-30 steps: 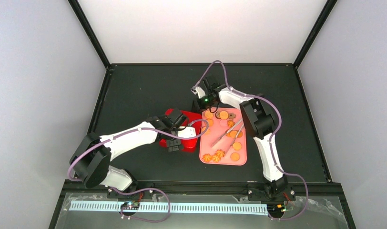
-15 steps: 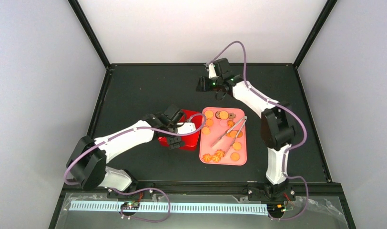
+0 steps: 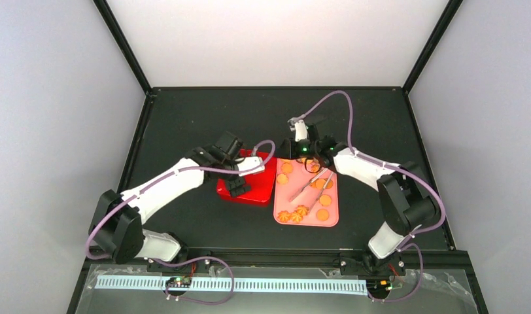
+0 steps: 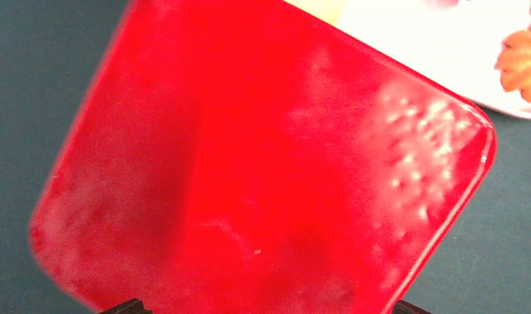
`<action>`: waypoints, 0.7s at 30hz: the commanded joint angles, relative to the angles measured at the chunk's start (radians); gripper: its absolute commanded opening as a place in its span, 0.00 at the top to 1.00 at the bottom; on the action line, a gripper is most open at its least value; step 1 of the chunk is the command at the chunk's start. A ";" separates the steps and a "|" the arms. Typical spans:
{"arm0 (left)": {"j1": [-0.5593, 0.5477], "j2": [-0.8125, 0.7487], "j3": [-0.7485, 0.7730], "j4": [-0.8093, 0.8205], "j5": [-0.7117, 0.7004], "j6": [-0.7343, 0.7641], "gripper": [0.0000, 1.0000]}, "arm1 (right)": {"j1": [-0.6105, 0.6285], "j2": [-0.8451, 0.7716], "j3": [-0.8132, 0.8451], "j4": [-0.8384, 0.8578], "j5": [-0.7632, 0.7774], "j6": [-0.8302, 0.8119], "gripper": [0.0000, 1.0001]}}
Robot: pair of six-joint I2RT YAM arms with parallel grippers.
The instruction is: Pack the cookies
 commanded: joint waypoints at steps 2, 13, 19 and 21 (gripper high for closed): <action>0.134 -0.007 0.121 -0.100 0.124 -0.004 0.01 | 0.046 0.007 0.017 0.097 -0.120 -0.001 0.73; 0.320 0.100 0.140 -0.046 0.085 0.070 0.01 | 0.048 0.192 0.100 0.041 -0.102 -0.016 0.81; 0.345 0.187 0.190 -0.019 0.074 0.045 0.01 | 0.044 0.254 0.160 0.013 -0.040 -0.011 0.82; 0.354 0.207 0.199 -0.011 0.075 0.042 0.01 | 0.040 0.266 0.168 0.017 -0.032 0.001 0.82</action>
